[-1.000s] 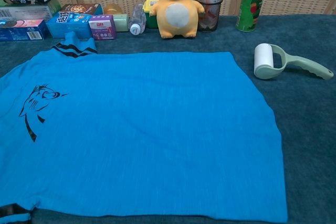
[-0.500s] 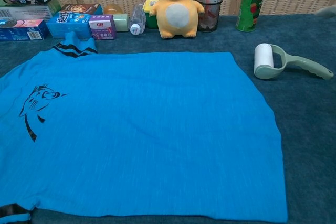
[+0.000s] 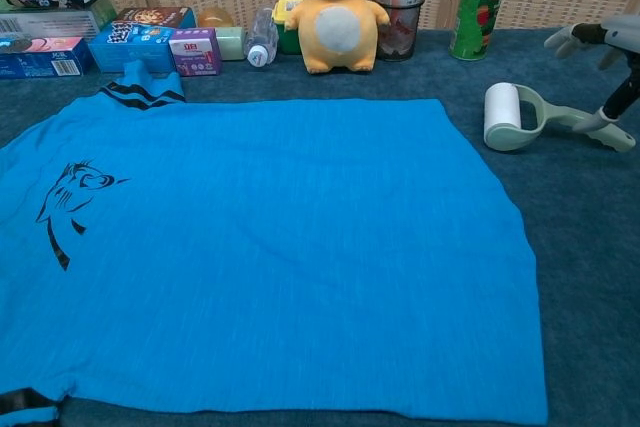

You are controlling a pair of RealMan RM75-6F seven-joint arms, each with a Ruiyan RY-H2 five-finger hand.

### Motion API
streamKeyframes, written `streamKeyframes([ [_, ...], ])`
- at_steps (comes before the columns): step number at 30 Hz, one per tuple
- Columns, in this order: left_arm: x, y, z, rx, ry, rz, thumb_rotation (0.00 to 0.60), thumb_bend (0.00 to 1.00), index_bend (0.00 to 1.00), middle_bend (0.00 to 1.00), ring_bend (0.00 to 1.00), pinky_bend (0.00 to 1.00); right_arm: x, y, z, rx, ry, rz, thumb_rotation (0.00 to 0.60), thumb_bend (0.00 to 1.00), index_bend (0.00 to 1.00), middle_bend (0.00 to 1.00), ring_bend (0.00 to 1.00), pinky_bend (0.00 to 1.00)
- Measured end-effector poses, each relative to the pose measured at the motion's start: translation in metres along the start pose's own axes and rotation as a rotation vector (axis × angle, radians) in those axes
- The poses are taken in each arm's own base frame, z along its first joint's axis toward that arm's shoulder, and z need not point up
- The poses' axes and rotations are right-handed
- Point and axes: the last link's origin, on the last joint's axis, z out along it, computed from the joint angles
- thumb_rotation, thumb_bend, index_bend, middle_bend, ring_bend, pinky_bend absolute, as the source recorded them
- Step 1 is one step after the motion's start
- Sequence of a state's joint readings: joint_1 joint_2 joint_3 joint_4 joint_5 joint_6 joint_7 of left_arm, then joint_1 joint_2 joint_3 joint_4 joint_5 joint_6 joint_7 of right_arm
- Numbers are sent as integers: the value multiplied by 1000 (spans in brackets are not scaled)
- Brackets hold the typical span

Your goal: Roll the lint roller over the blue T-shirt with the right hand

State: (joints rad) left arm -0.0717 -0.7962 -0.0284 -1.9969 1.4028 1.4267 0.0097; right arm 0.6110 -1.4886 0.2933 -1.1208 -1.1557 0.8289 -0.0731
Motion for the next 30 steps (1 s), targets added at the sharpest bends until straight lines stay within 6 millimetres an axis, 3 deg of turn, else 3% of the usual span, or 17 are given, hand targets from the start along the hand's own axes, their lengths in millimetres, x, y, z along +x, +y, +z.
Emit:
streamKeyframes([
  [10, -5, 3, 6, 6, -31, 12, 600, 138, 0, 0, 0, 79, -23, 15, 19, -77, -72, 20, 600, 187, 245, 282, 202, 289],
  [16, -7, 4, 8, 15, -38, 14, 600, 138, 0, 0, 0, 78, -36, 16, 25, -93, -98, 31, 600, 249, 314, 356, 270, 376],
  [25, -8, 3, 11, 24, -47, 15, 600, 138, 0, 0, 0, 78, -43, 13, 31, -97, -95, 44, 600, 410, 429, 517, 453, 642],
  [30, -9, 4, 12, 24, -53, 17, 600, 138, 0, 0, 0, 79, -45, 9, 31, -89, -93, 44, 600, 538, 469, 589, 526, 720],
])
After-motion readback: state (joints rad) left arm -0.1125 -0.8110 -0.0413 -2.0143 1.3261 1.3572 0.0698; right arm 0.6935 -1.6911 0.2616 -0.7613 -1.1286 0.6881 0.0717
